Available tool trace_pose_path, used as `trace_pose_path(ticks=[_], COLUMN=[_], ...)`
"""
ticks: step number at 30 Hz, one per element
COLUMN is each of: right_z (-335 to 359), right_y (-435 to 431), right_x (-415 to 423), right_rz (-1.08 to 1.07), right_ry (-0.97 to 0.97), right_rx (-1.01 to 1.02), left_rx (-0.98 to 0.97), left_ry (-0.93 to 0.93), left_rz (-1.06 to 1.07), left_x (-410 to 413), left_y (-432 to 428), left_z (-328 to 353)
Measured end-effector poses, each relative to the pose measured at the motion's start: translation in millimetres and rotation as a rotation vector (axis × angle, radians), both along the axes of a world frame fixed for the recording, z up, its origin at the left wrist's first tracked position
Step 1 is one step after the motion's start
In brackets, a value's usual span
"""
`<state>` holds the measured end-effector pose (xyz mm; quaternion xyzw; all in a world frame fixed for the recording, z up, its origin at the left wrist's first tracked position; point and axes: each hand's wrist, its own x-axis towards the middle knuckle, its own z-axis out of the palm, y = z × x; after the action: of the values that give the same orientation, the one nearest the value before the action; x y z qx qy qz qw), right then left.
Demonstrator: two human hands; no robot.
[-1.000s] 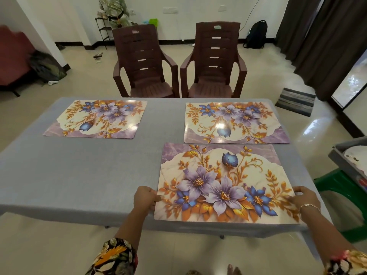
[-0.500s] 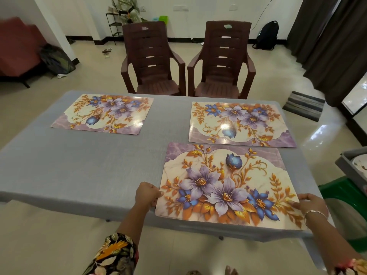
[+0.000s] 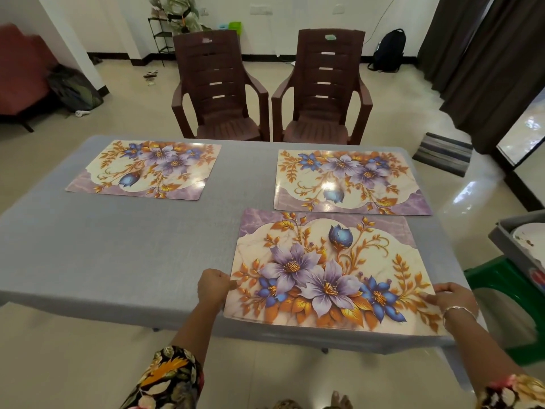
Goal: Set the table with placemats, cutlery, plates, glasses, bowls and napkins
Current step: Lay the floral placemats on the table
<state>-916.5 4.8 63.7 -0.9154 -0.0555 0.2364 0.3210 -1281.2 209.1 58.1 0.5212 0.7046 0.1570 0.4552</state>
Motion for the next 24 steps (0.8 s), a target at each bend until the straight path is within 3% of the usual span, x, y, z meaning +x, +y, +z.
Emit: trace_pose_path(ticks=[7, 24], right_z=[-2.5, -12.2], right_y=[3.6, 11.3], right_x=[-7.6, -27.0], right_rz=[0.152, 0.233], right_ry=[-0.06, -0.263], right_rx=[-0.086, -0.283], left_rx=[0.055, 0.084], left_ry=[0.01, 0.059], left_rz=[-0.013, -0.025], left_x=[-4.3, -14.1], left_y=[0.6, 8.1], left_z=[0.4, -4.0])
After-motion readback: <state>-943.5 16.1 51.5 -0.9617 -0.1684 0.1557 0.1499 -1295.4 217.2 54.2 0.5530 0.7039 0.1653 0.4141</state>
